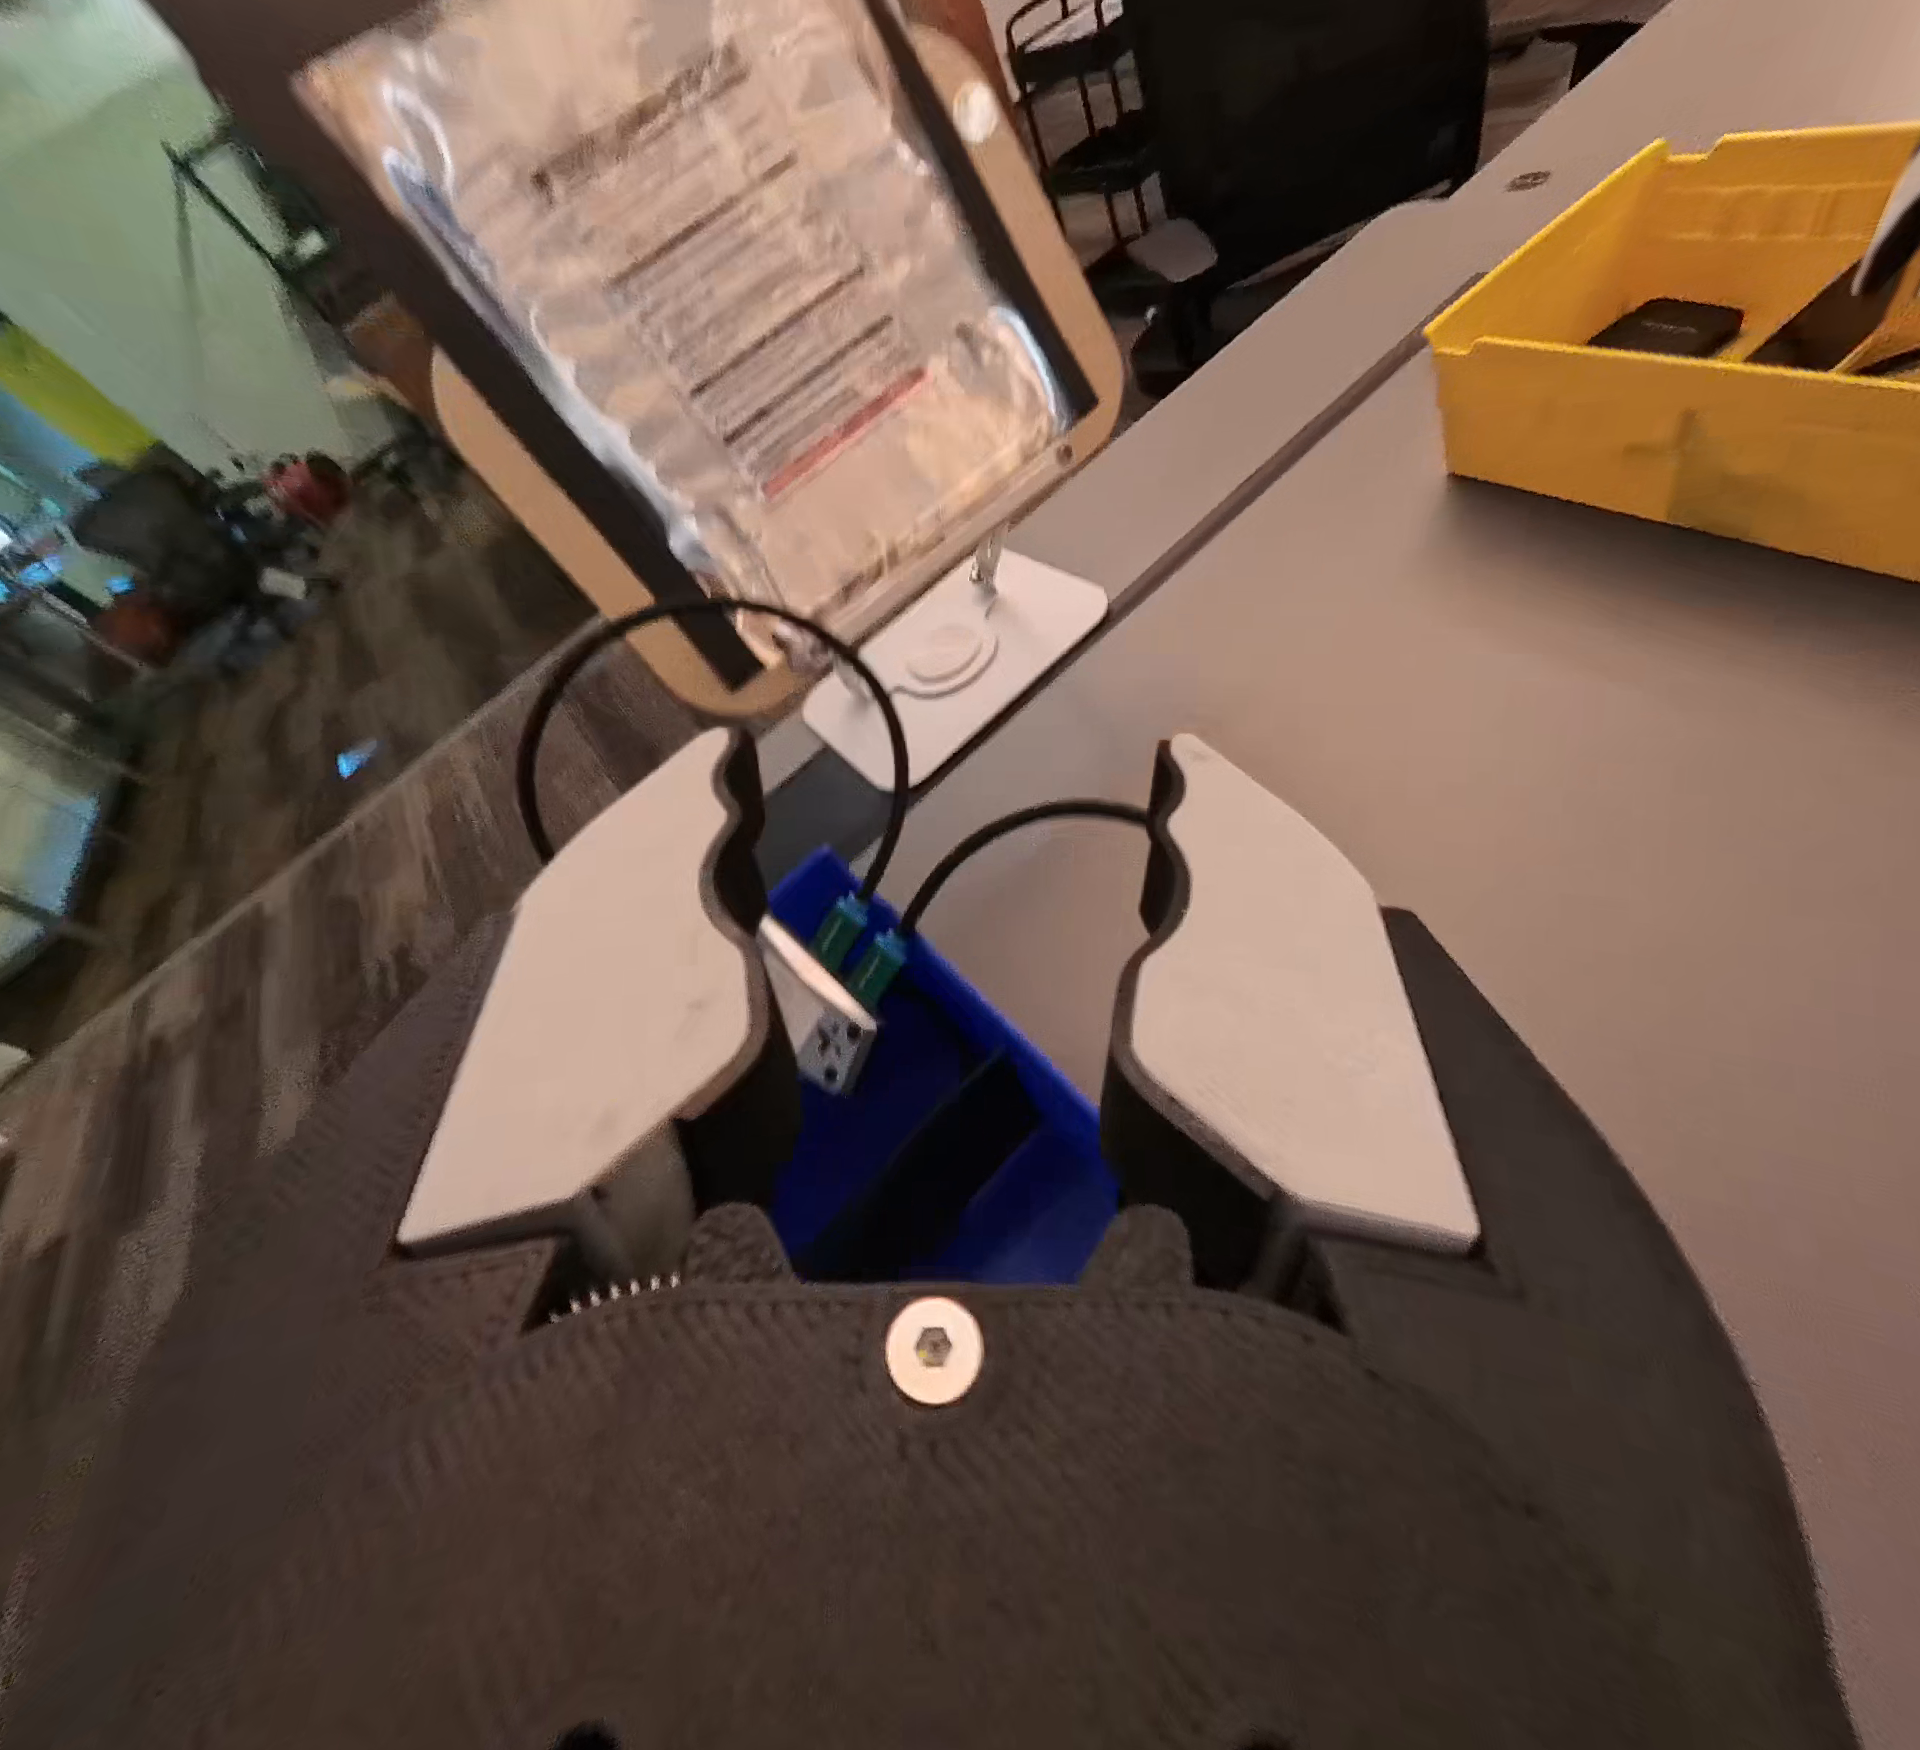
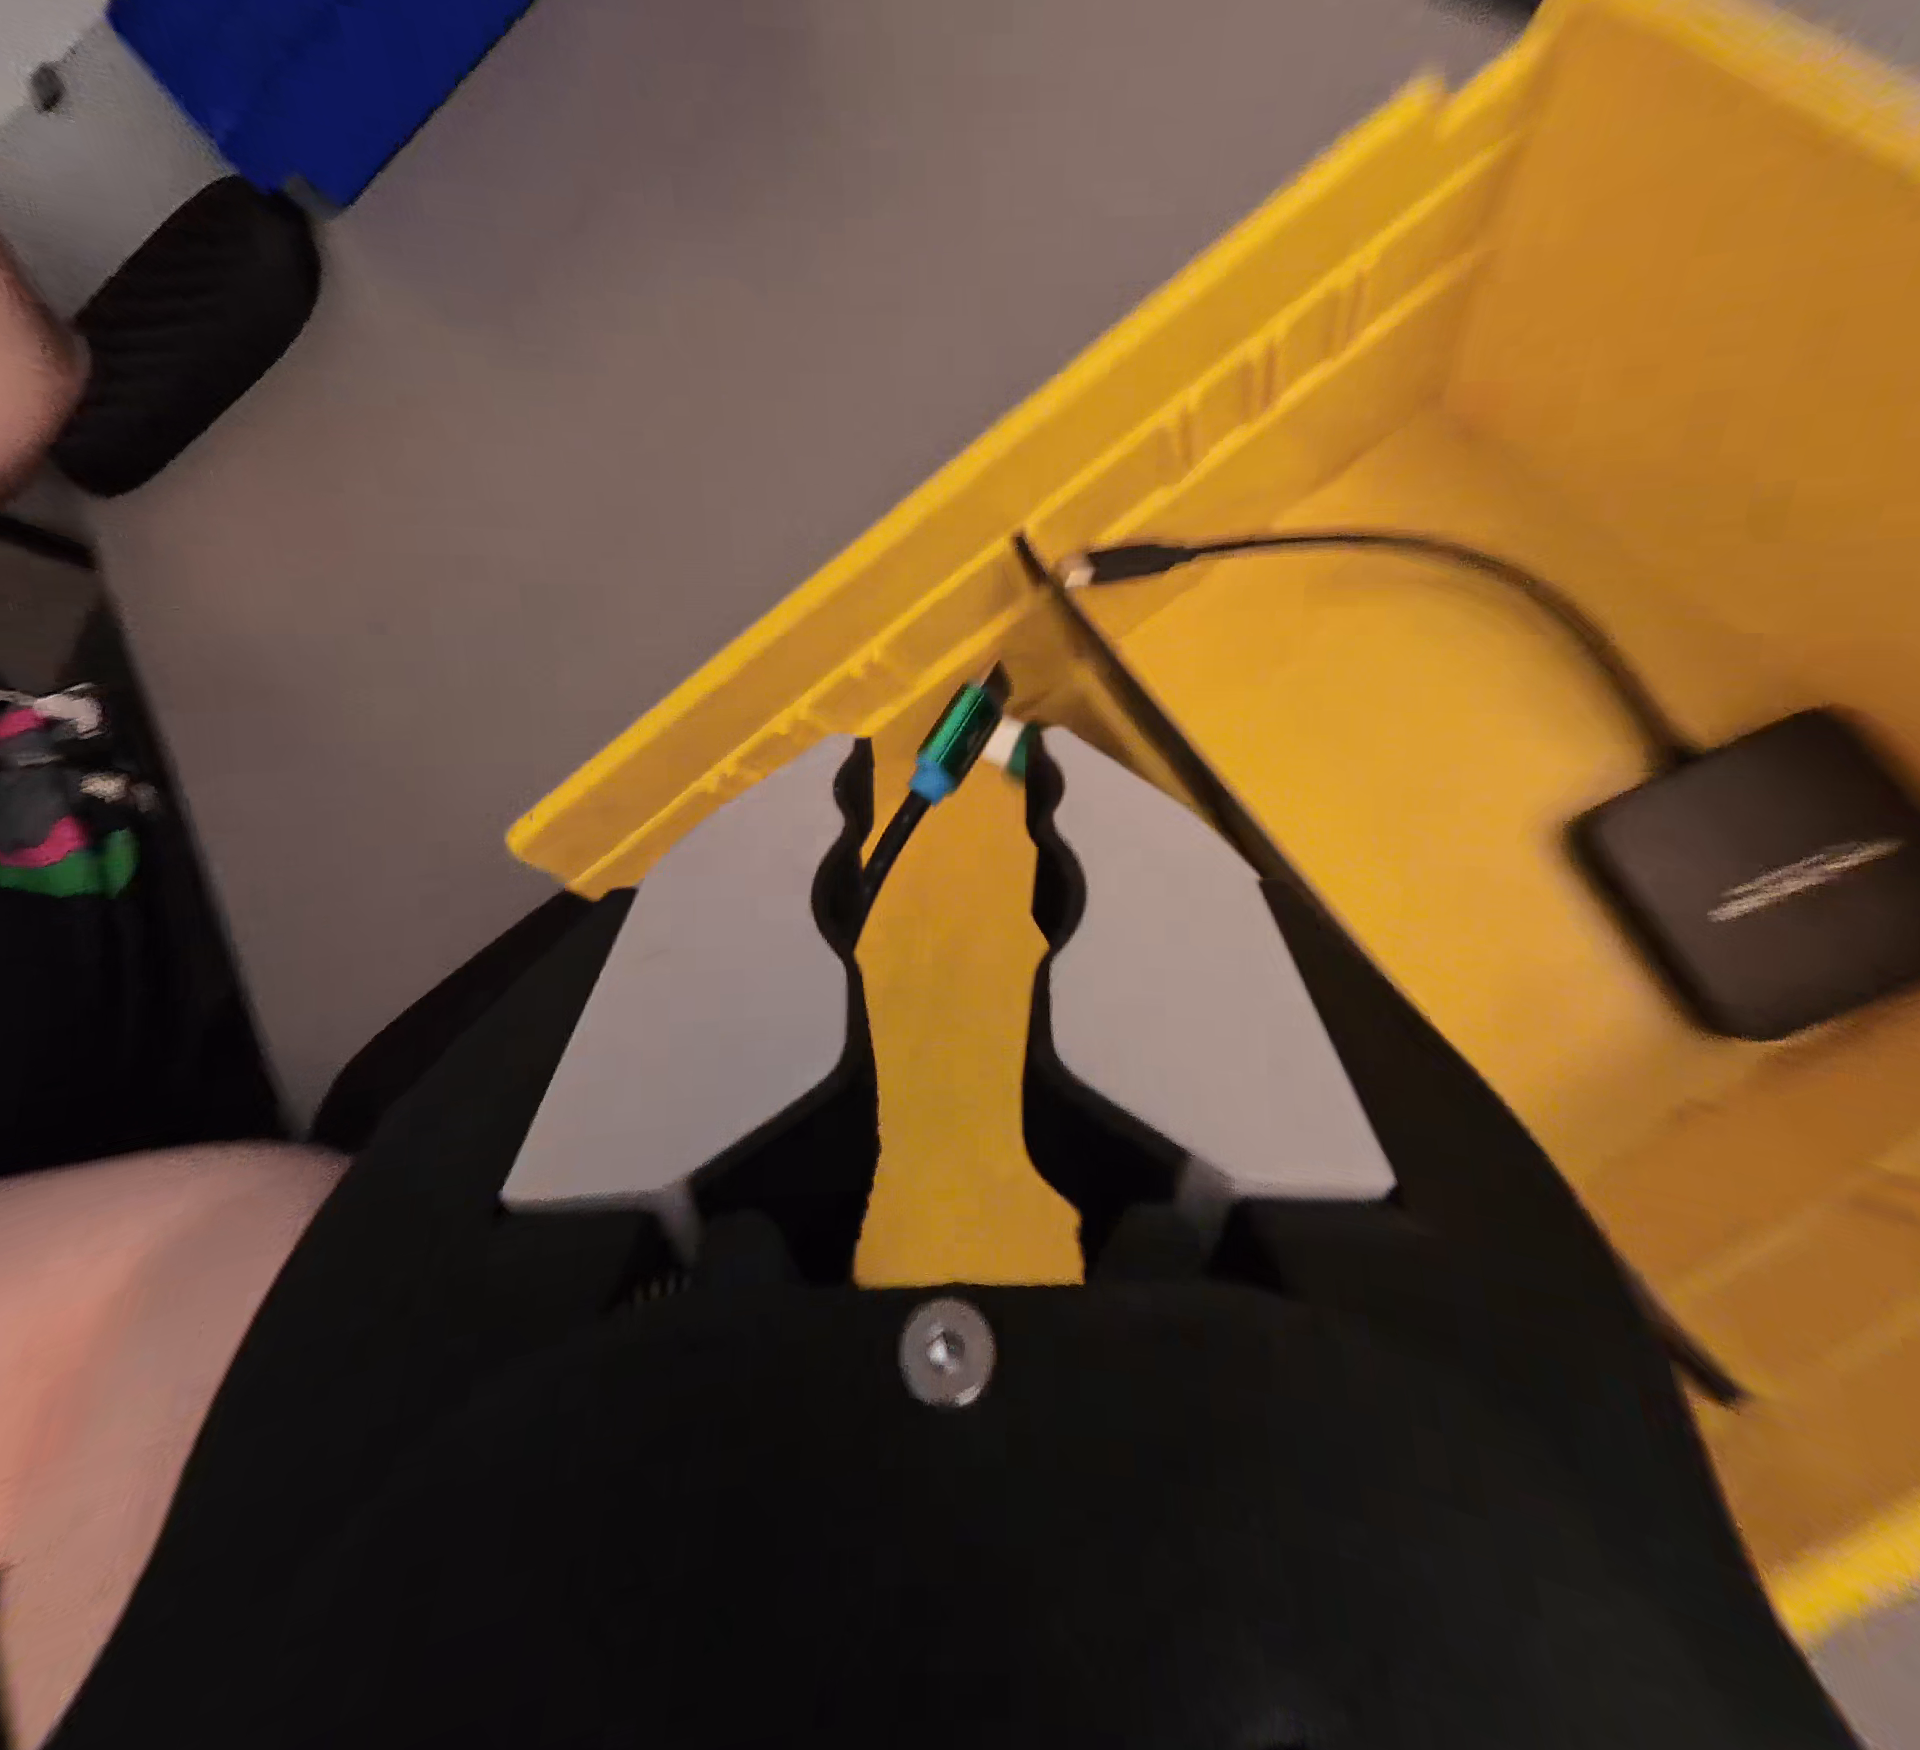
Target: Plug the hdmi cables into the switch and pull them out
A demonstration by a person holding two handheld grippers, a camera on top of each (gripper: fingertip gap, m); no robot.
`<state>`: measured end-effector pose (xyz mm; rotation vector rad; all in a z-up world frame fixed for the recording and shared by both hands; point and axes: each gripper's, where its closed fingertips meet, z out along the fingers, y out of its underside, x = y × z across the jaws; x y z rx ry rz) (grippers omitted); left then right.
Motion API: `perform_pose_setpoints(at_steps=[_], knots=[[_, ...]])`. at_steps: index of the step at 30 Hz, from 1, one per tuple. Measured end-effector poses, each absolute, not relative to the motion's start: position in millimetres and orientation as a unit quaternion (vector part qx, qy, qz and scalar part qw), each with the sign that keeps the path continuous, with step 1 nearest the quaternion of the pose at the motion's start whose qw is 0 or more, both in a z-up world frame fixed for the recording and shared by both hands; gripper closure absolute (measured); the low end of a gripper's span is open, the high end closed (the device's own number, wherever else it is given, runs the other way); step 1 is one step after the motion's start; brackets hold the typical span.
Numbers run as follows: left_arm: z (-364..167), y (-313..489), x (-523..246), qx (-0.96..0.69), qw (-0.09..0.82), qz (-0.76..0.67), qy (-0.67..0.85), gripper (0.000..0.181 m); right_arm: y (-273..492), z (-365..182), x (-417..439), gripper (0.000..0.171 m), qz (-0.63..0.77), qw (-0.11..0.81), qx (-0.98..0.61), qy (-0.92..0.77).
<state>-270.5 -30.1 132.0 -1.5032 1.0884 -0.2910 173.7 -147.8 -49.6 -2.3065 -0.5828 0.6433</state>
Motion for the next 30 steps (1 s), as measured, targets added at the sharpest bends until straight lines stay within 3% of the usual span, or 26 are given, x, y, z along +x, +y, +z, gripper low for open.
perform_pose_setpoints(at_steps=[6,9,10,16,23,30], knots=[[85.5,12.1,-314.2,-0.714,0.527,-0.088,0.453,0.110,-121.5,58.9,181.6,0.135,0.127,0.574,-0.778,-0.222],[44.7,56.5,-330.6,-0.761,0.486,-0.047,0.427,0.108,-118.7,93.8,186.8,0.110,0.068,0.648,-0.733,-0.196],[27.3,71.2,-336.9,-0.776,0.467,-0.030,0.422,0.107,-118.8,100.8,187.6,0.109,0.046,0.663,-0.722,-0.193],[-49.3,108.7,-336.7,-0.825,0.375,-0.062,0.419,0.100,-119.6,114.3,179.2,0.109,0.006,0.679,-0.705,-0.205],[-67.4,124.6,-312.6,-0.804,0.369,0.055,0.463,0.089,-111.1,106.4,180.1,0.109,-0.012,0.661,-0.722,-0.205],[-59.8,131.3,-318.4,-0.781,0.363,0.189,0.472,0.100,-108.4,99.1,182.3,0.109,-0.021,0.646,-0.734,-0.207]])
